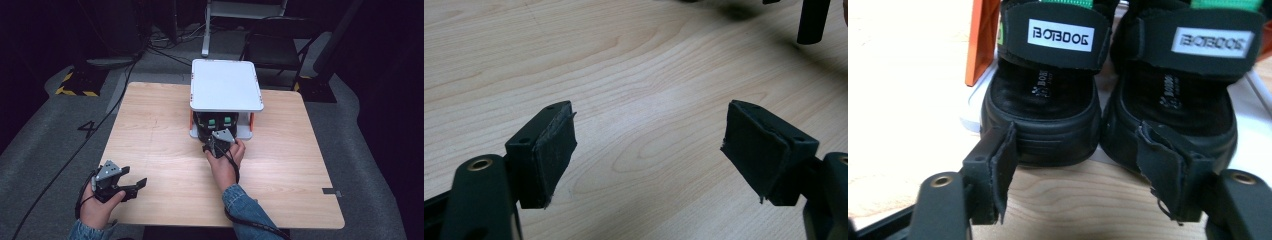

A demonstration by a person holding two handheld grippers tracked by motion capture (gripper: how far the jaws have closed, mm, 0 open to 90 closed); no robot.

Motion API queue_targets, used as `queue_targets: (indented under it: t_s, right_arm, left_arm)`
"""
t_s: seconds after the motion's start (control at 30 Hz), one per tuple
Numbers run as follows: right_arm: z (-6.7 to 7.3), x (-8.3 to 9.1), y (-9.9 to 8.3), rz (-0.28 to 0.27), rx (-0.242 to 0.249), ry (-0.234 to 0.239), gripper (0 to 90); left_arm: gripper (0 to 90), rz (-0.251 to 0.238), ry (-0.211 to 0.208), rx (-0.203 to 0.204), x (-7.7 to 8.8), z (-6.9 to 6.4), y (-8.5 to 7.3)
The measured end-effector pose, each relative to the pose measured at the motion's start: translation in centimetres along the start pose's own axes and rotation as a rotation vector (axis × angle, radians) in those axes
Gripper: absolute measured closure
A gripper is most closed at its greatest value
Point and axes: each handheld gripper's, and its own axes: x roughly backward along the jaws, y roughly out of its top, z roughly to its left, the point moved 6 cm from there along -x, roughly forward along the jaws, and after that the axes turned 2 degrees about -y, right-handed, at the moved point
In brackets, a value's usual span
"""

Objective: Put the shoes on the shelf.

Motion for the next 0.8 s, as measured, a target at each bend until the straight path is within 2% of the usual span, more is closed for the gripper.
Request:
queue_targets:
  t_s: [0.17, 0.33, 0.47, 0.6, 0.7, 0.8]
  right_arm:
    - [0.0, -0.4, 0.3, 0.004, -0.014, 0.013, 37.4]
    - [-0.2, -1.6, 0.5, -0.015, -0.026, 0.026, 38.2]
    - [0.0, -2.6, 1.0, -0.018, -0.003, 0.029, 39.3]
    - [0.2, -3.6, 1.7, -0.019, -0.011, 0.047, 39.4]
    - [-0.1, -3.8, 2.1, -0.013, -0.018, 0.05, 40.4]
    - [-1.0, -3.8, 2.2, -0.013, -0.037, 0.024, 40.6]
  left_arm:
    - [21.3, 0.0, -0.003, -0.004, -0.1, -0.2, 0.0]
    - [21.3, 0.003, -0.004, -0.005, -0.1, -0.2, 0.0]
    - [21.3, 0.004, -0.002, -0.004, -0.1, -0.1, -0.1]
    - [21.3, 0.001, 0.001, 0.0, 0.0, 0.0, -0.1]
    - [21.2, 0.0, 0.002, 0.003, 0.1, 0.2, -0.2]
    - [21.2, 0.002, 0.005, 0.007, 0.1, 0.2, -0.3]
